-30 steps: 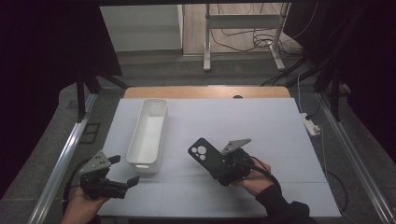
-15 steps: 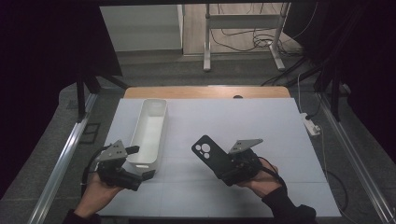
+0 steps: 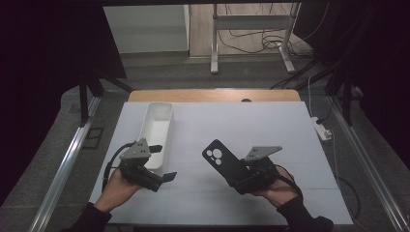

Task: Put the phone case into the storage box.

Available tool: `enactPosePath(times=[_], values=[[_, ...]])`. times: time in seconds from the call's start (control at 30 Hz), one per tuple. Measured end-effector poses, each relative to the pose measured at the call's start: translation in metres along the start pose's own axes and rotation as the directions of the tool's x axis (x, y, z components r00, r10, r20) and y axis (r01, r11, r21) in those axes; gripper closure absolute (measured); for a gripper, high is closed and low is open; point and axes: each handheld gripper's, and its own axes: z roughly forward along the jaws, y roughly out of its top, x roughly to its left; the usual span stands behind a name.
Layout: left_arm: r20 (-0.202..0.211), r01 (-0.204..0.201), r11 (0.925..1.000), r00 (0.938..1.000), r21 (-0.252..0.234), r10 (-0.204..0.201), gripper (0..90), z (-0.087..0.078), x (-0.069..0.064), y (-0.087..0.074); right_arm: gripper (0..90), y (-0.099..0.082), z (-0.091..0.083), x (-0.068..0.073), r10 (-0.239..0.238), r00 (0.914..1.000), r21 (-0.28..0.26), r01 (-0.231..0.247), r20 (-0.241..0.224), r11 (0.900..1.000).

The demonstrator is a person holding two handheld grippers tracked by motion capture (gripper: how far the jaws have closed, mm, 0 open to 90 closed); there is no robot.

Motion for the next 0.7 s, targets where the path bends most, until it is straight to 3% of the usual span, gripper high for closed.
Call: enactPosePath(times=[0.4, 0.7], values=[[0.064, -0.041, 0.9989, 0.997, -0.024, 0.042, 0.0, 0.016, -0.001, 0.017, 14.8, -0.002, -0.006, 0.004, -0.017, 0.9992, -0.032, 0.016, -0.035, 0.9994], [0.124, -0.063, 0.9972, 0.9899, -0.04, 0.068, 0.0, 0.032, 0.001, 0.035, 14.8, -0.003, -0.01, 0.004, -0.029, 0.9975, -0.058, 0.025, -0.064, 0.998]])
